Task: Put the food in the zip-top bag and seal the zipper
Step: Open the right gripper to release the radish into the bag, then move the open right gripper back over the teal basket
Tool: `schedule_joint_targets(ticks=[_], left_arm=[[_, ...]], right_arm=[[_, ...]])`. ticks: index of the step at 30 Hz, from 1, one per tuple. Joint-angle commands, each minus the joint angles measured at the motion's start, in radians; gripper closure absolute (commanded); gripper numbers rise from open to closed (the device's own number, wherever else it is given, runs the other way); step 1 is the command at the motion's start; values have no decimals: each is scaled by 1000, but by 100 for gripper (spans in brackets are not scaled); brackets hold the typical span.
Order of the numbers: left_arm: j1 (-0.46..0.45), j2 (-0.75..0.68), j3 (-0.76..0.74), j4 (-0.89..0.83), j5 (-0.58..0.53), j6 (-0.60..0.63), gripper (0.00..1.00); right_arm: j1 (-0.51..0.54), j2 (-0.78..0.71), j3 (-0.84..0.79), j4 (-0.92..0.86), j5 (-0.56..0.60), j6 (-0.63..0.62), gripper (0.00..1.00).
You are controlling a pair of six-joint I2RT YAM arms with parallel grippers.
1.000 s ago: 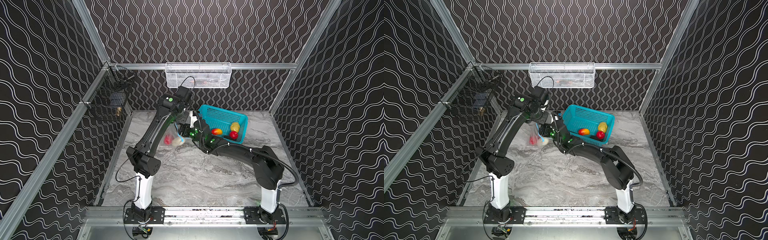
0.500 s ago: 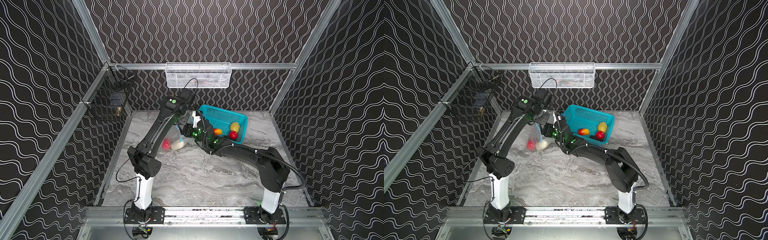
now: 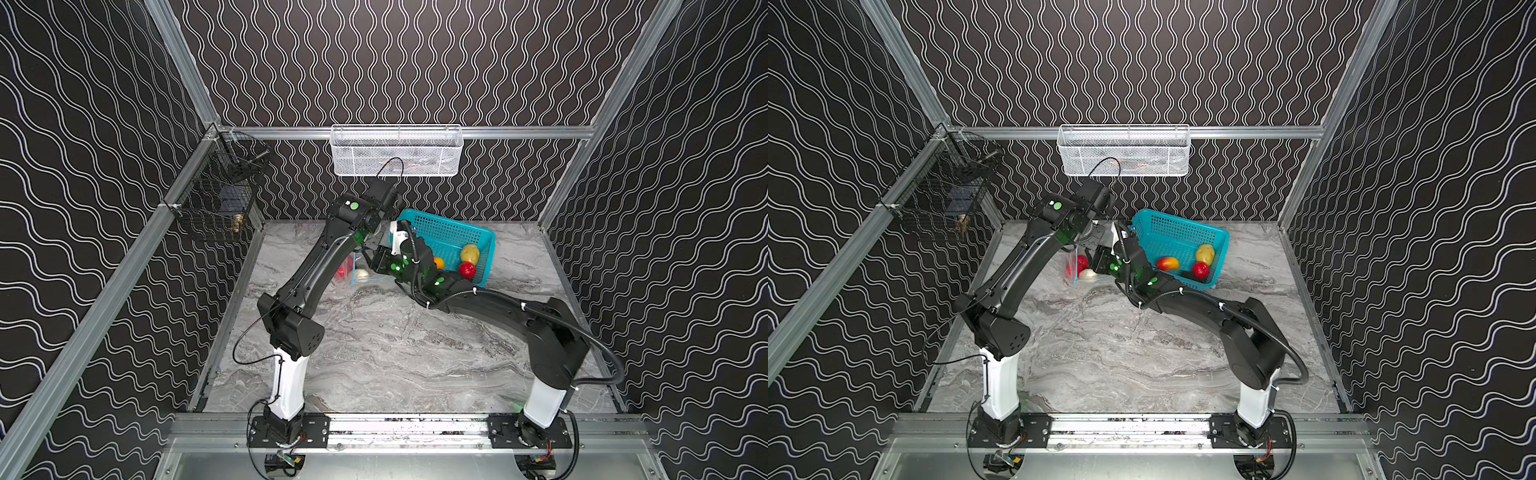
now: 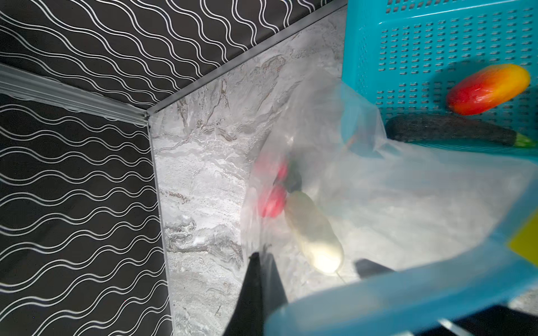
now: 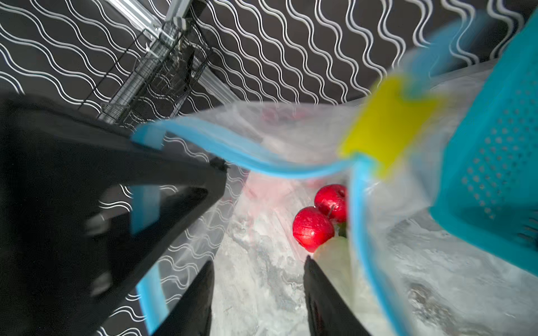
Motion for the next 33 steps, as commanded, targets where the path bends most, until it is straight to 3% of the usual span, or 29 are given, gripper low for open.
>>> schedule_joint_targets(ticks=[1, 10, 24, 29, 33], left_arm=[[-1, 9, 6, -30, -25, 4, 100], [-1, 40, 26, -42, -29, 0, 100], [1, 28, -10, -14, 0, 3, 100], [2, -26, -127, 39, 40, 0, 100], [2, -56, -164, 81, 41, -8, 100]], right_arm=[[-5, -53, -29, 56, 17, -12, 48], [-28, -176, -118, -14, 48, -78, 44], [-226, -128, 20, -328, -9, -106, 34], [-287, -51, 128, -481, -27, -133, 24], [-308, 56, 278, -642, -20, -223, 1]])
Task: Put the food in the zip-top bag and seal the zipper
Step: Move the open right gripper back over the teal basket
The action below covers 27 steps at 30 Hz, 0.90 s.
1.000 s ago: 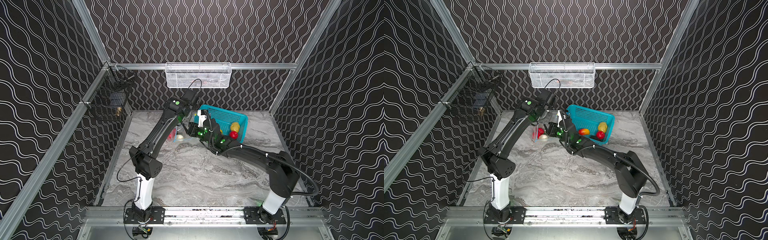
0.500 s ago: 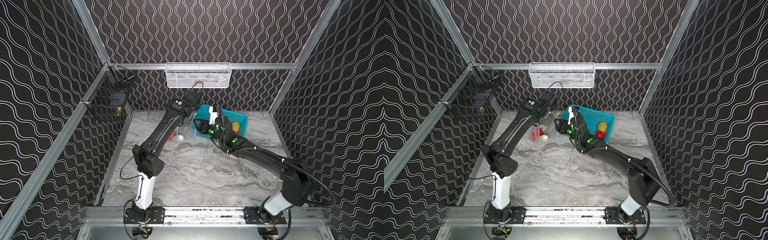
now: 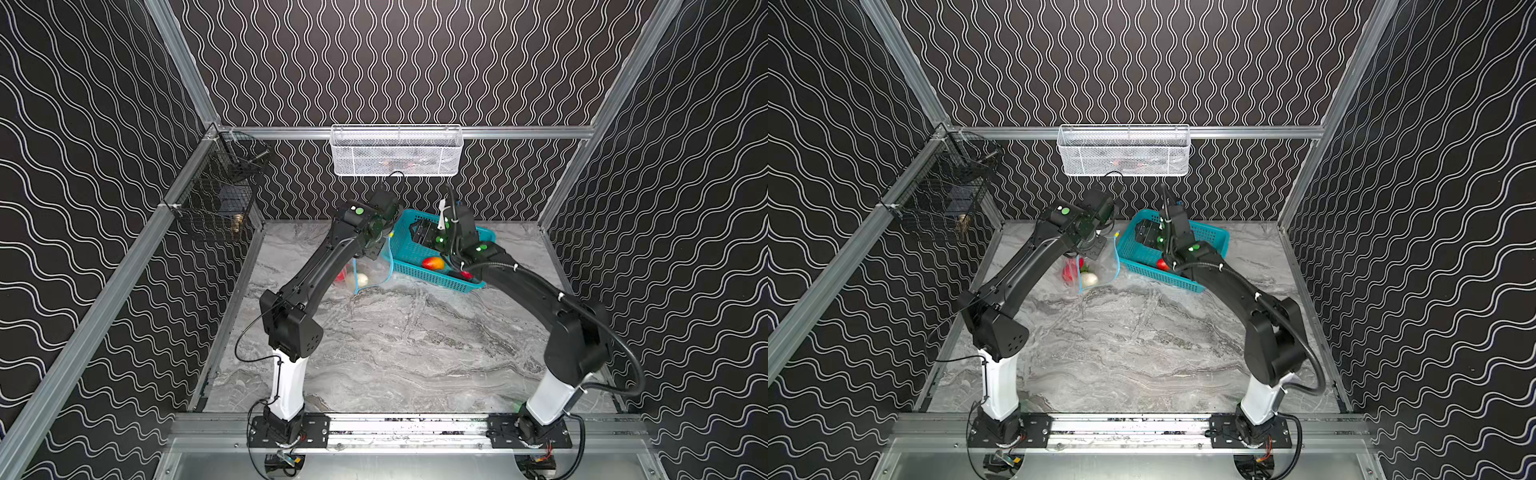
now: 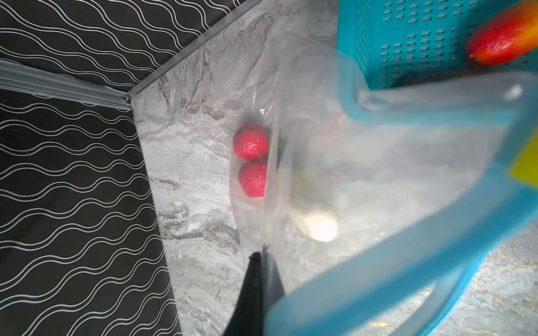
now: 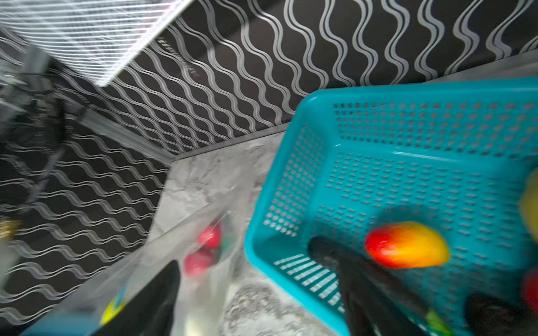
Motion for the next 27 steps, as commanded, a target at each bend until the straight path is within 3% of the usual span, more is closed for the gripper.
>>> schedule_joint_targets(ticks=[1, 8, 11, 14, 19, 23, 27], left_arm=[[1, -29, -22, 68, 8, -9, 100], [0, 78, 164, -22, -41, -8, 100], [1, 83, 142, -7, -17, 1, 100], [0, 109, 154, -24, -43, -9, 100], [18, 98, 115, 1, 3, 3, 100], [25, 112, 100, -15, 52, -6, 100], [23, 104, 64, 4, 37, -8, 100]], right_arm=[[-7, 67, 92, -179, -6, -88, 1], [-37, 216, 259, -305, 8, -132, 1], [-47, 248, 297, -335, 37, -124, 1], [-59, 287, 374, -421, 156, -78, 1], [-63, 272, 316, -351, 257, -186, 1], [-116, 260, 259, -276, 96, -229, 1], [-118, 328, 386, -393, 116, -292, 1]])
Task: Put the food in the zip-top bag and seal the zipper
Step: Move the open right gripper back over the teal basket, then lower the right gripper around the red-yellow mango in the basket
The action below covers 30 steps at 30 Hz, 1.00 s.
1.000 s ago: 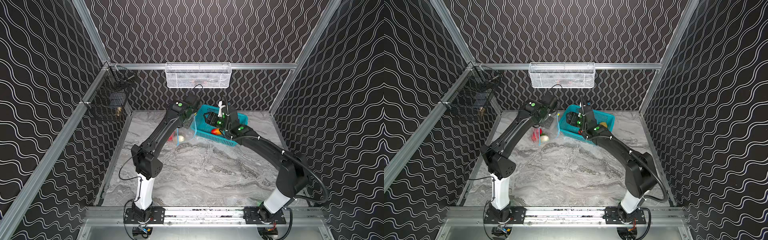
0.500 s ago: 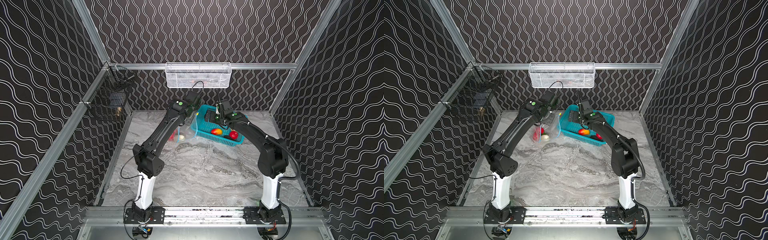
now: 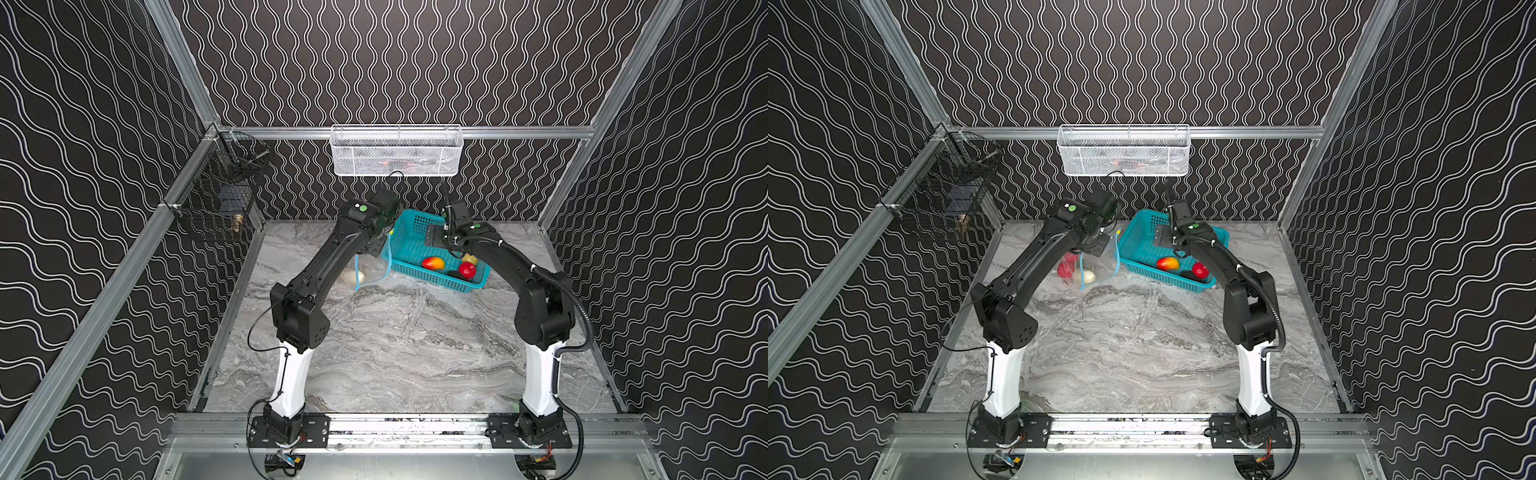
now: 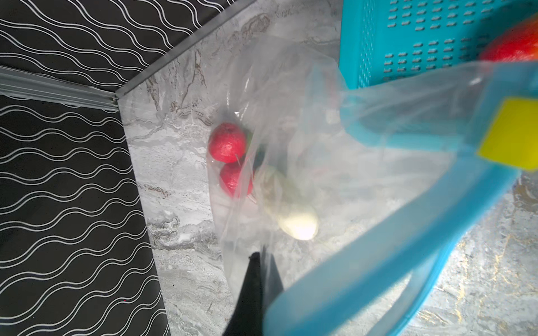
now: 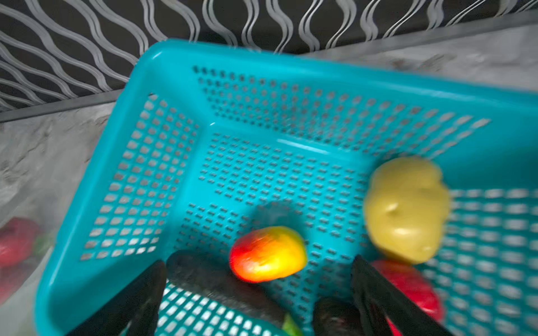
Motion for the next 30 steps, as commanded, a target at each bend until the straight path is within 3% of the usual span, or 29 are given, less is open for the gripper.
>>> schedule_joint_targets(ticks=[1, 7, 19, 23, 30], left_arm=[[-2, -9, -21, 11, 17, -4, 100], [-11, -28, -59, 31, 25, 4, 100], [119, -58, -163, 86, 134, 11, 100], [119, -85, -187, 119, 99, 37, 100], [119, -138, -239, 166, 157, 57, 100]], right_arm=[[7, 57, 111, -92, -7, -79, 1], [5, 173, 276, -280, -3, -206, 1], [-2, 214, 225, -300, -28, -260, 1], [-8, 241, 242, -307, -44, -267, 1], [-24, 270, 261, -327, -80, -270, 1]])
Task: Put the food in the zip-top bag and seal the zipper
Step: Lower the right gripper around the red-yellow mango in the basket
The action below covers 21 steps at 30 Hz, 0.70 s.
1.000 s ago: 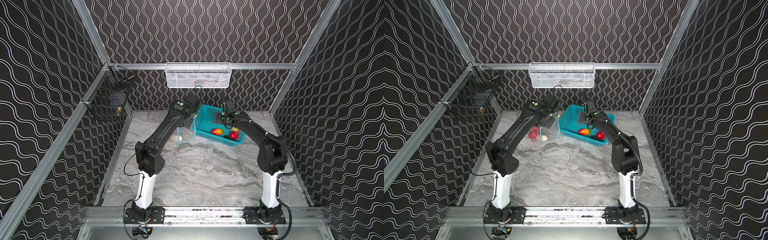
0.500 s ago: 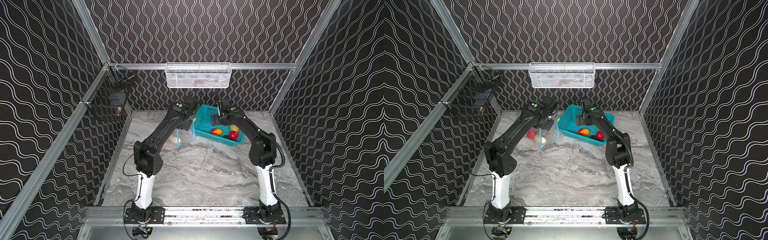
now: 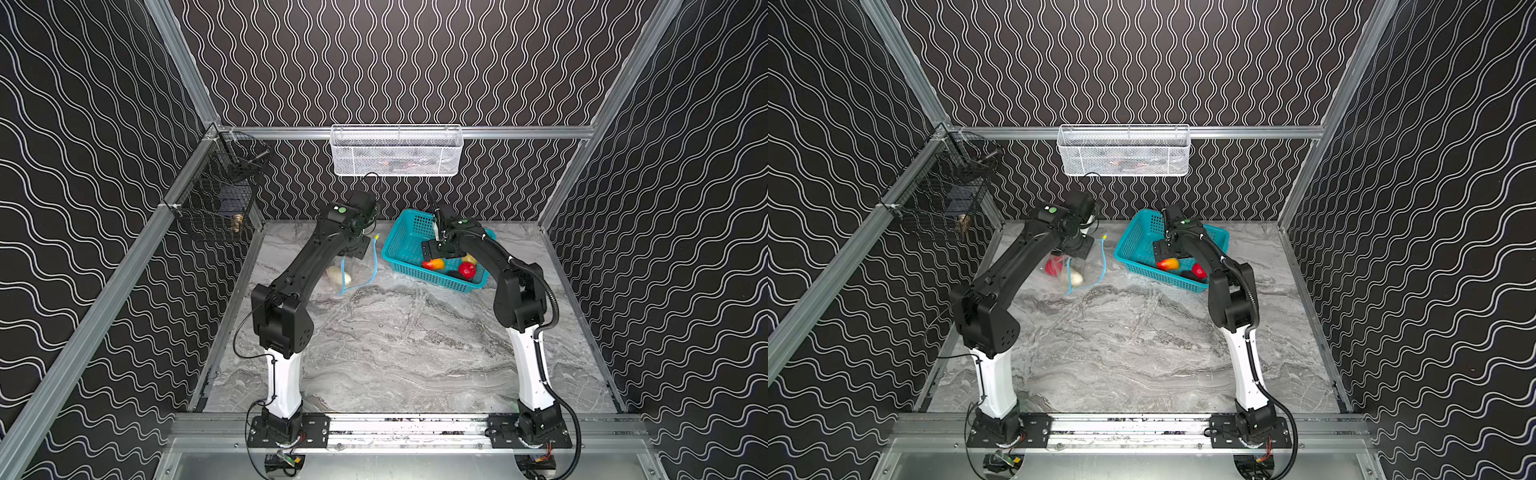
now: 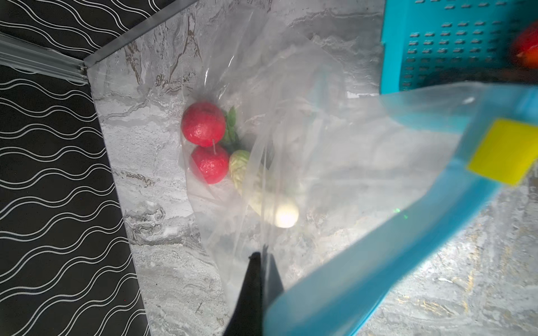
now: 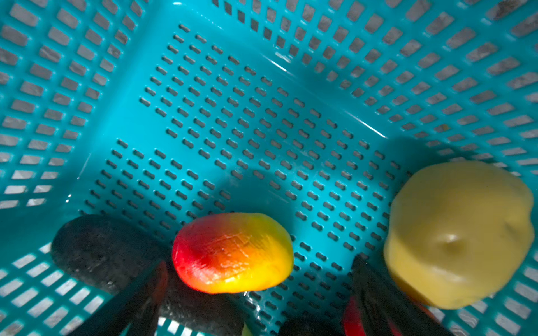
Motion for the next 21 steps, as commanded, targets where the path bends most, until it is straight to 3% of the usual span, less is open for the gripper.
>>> schedule_joint_targets(ticks=[1, 9, 21], left_arm=[[1, -12, -9, 36, 27, 25, 100], [1, -1, 26, 45, 39, 34, 100], [2, -4, 26, 54, 6, 61, 100]], right_arm=[[-5, 12, 11, -35, -33, -15, 1], [-9, 23, -3, -44, -84, -48, 2], [-9, 101, 57, -89, -81, -56, 12]])
